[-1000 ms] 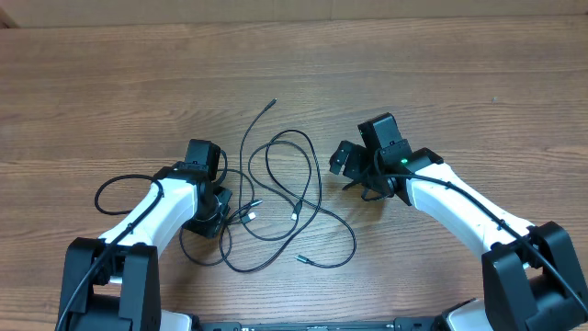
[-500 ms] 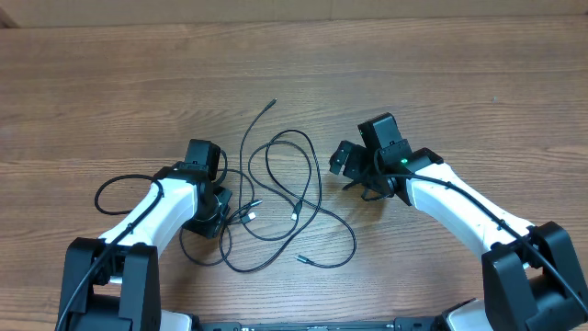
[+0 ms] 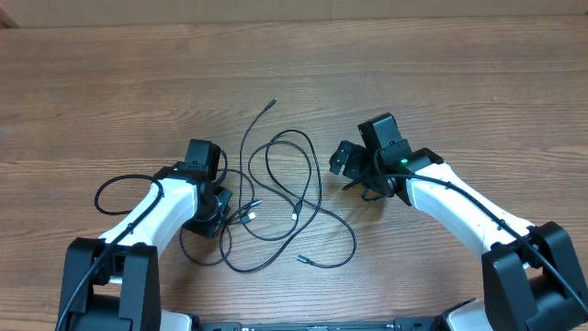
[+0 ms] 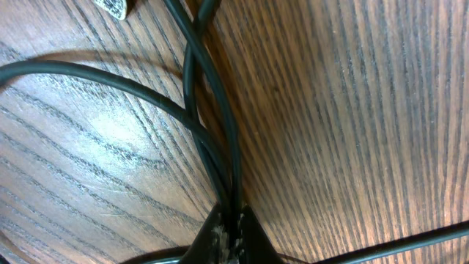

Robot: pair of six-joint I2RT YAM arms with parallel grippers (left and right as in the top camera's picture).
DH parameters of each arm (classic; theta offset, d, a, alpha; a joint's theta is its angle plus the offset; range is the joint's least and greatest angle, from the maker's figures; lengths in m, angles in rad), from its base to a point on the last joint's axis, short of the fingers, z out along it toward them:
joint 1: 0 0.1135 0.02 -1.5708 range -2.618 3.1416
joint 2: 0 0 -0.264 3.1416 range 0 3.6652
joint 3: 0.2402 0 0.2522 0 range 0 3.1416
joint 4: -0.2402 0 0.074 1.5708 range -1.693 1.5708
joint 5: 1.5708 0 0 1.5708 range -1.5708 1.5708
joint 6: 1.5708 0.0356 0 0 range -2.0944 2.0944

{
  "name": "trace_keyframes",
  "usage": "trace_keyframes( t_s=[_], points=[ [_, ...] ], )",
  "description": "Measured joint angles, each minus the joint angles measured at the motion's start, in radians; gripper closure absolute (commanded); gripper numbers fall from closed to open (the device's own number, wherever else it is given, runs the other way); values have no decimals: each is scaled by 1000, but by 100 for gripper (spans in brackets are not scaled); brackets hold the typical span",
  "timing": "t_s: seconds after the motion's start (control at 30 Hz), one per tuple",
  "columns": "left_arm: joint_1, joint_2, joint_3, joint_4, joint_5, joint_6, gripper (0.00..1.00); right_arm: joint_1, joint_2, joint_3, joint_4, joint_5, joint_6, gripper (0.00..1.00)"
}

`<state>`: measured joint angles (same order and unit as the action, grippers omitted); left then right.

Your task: Untangle cables

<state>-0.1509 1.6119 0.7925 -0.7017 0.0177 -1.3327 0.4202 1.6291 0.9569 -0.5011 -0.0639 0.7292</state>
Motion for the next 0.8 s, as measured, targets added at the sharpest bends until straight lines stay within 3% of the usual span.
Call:
trace_keyframes(
  t_s=[0.8],
  points=[
    [0, 0, 0, 0, -4, 0, 94, 0, 0, 0, 0, 0, 0, 0]
  ],
)
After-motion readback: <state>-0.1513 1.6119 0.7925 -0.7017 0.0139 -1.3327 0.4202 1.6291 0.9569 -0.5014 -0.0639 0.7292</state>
